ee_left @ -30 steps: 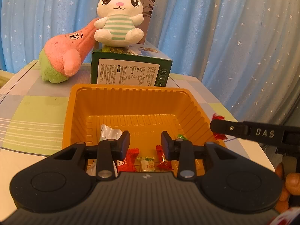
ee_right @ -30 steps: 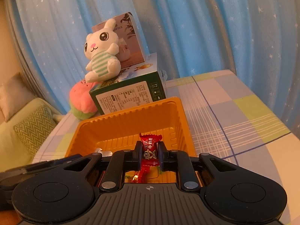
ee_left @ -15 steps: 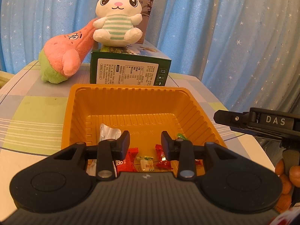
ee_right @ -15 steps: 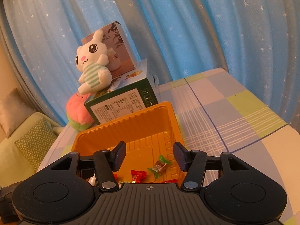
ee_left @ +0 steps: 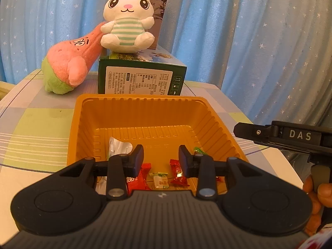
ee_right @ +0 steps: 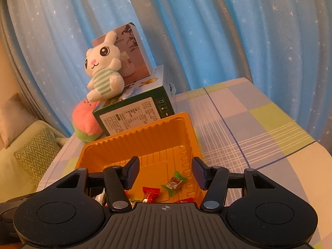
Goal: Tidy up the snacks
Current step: 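Lift both tools from the tray back toward the remaining snacks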
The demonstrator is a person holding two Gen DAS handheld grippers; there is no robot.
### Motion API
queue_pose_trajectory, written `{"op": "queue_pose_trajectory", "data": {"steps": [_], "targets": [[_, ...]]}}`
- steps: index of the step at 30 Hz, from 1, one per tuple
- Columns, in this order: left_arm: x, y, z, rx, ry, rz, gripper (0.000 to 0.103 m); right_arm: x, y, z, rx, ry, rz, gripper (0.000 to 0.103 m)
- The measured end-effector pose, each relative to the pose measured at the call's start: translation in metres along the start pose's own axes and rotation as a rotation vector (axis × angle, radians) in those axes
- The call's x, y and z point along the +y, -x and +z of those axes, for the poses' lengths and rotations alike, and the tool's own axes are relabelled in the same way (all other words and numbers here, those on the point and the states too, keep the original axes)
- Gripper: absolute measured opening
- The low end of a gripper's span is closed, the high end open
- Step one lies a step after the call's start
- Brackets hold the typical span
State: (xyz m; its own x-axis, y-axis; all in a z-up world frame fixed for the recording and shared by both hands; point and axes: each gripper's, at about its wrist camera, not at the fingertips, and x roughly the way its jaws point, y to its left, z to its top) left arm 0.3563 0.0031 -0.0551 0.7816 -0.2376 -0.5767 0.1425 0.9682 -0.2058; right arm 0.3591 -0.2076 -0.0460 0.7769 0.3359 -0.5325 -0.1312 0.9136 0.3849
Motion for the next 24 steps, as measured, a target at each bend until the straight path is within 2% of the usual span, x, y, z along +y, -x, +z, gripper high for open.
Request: {"op": "queue_pose_trajectory", "data": {"steps": [8, 11, 16, 18, 20, 24], "targets": [[-0.001, 0.017, -0.004, -0.015, 0.01, 0.012, 0.037, 0.001, 0.016, -0.005, -0.023, 0.007, -0.024, 0.056], [-0.003, 0.03, -0.009, -0.027, 0.007, 0.027, 0.047, 0.0, 0.025, -0.01, -0.033, 0.015, -0.043, 0.056], [-0.01, 0.056, -0.021, -0.036, 0.002, 0.031, 0.055, -0.001, 0.041, -0.021, -0.018, 0.009, -0.069, 0.057], [-0.016, 0.067, -0.027, -0.041, -0.003, 0.026, 0.061, 0.001, 0.052, -0.027, -0.011, 0.006, -0.076, 0.061], [-0.022, 0.076, -0.033, -0.035, -0.019, 0.023, 0.065, 0.003, 0.067, -0.033, -0.018, 0.0, -0.081, 0.074], [-0.031, 0.099, -0.05, -0.027, -0.027, 0.022, 0.073, 0.008, 0.094, -0.046, -0.03, 0.002, -0.085, 0.077]]}}
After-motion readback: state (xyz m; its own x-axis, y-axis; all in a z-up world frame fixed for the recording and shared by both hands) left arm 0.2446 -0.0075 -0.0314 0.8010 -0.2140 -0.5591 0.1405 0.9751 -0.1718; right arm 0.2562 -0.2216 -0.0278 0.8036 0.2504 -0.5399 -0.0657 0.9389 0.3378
